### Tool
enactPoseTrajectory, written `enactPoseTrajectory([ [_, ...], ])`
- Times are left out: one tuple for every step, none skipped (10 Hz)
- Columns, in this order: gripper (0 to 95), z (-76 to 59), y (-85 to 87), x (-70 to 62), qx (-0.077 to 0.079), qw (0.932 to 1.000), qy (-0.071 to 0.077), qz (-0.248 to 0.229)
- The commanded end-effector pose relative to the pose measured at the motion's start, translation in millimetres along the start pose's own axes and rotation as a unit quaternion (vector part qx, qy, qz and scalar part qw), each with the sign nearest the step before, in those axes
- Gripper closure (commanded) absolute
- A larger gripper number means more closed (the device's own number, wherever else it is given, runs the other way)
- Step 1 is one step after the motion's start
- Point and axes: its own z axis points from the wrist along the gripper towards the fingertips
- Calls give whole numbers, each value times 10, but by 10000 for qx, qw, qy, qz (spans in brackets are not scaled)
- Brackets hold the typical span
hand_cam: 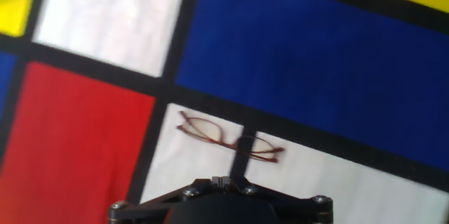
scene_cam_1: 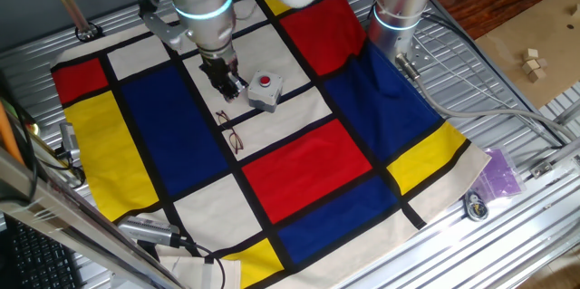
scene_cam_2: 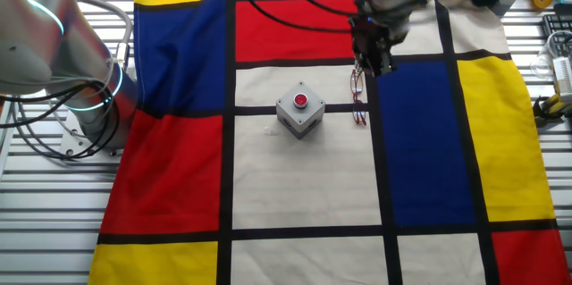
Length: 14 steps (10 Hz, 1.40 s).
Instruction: Unfold the leg of the glasses (with one hand)
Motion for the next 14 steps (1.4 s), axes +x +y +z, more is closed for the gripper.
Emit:
enactPoseTrajectory([
  [950,140,36,-43,-33,9987,124,-489],
  [950,157,37,-46,-30,9987,131,-482],
  [950,162,44,-48,-39,9984,143,-546],
  [950,184,58,-54,-46,9974,161,-694],
  [950,230,78,-65,-54,9970,174,-750],
  [950,293,74,-69,-70,9953,195,-942],
  [950,367,66,-71,-52,9885,244,-1489],
  [950,439,60,-72,-60,9805,217,-1950],
  [950,489,57,-71,-58,9753,209,-2197],
  [950,537,55,-71,-45,9694,219,-2443],
  [950,634,53,-69,47,9574,293,-2873],
  [950,688,54,-67,110,9520,354,-3037],
  [950,762,56,-62,145,9453,376,-3238],
  [950,815,60,-58,163,9409,392,-3360],
])
